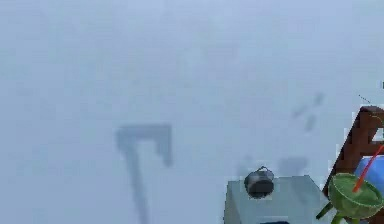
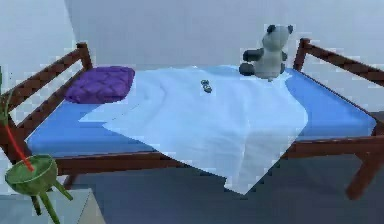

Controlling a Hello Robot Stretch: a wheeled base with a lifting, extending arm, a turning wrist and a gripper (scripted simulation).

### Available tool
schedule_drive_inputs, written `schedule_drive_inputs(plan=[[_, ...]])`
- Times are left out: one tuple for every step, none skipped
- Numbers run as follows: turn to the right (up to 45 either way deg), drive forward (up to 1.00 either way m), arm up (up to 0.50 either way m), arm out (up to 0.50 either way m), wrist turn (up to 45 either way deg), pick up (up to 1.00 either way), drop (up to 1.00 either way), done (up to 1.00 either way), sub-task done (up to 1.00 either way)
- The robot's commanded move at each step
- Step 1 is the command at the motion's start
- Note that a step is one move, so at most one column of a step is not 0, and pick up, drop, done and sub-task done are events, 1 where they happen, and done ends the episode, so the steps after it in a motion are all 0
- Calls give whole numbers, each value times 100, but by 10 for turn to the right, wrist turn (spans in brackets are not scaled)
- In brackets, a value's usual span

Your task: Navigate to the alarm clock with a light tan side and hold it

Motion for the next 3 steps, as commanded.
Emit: schedule_drive_inputs(plan=[[-450, 0, 0, 0, 0, 0, 0, 0, 0], [-180, 0, 0, 0, 0, 0, 0, 0, 0], [0, 0, 50, 0, 0, 0, 0, 0, 0]])
